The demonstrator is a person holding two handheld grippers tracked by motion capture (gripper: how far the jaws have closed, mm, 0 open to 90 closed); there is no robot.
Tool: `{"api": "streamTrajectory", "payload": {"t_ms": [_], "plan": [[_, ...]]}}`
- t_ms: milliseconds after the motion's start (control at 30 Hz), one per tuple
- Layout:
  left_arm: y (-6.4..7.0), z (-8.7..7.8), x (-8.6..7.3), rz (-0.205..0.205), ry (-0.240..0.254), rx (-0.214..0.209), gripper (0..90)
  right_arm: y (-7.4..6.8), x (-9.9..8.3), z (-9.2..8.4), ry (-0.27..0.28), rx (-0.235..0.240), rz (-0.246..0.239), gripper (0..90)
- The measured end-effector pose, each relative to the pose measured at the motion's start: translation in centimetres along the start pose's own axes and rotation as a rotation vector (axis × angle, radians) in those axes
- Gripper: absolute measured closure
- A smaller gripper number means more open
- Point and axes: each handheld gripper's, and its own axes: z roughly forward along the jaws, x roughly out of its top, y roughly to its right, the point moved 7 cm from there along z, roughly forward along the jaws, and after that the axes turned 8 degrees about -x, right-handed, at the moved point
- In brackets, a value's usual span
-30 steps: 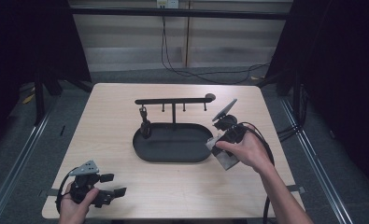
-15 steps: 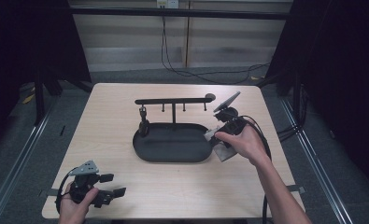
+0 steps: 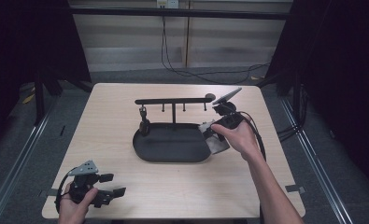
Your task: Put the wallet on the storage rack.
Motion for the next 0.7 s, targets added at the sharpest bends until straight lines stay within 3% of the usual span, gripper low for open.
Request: {"api": "streamTrajectory", "payload": {"t_ms": [300,400,700], "plan": [[0.0,-0.1,0.0,0.002,0.001,-0.003,18.5,0.5,0.7,1.0,0.061,0.046,0.08,34.0],[0.1,0.1,0.0,0.003,-0.006,-0.01,18.6,0.9,0.8,1.6,0.086,0.041,0.103,34.0],[0.1,0.1,0.0,0.008,-0.01,-0.013,18.6,1.3,0.7,3.3,0.111,0.073,0.148,34.0]]}}
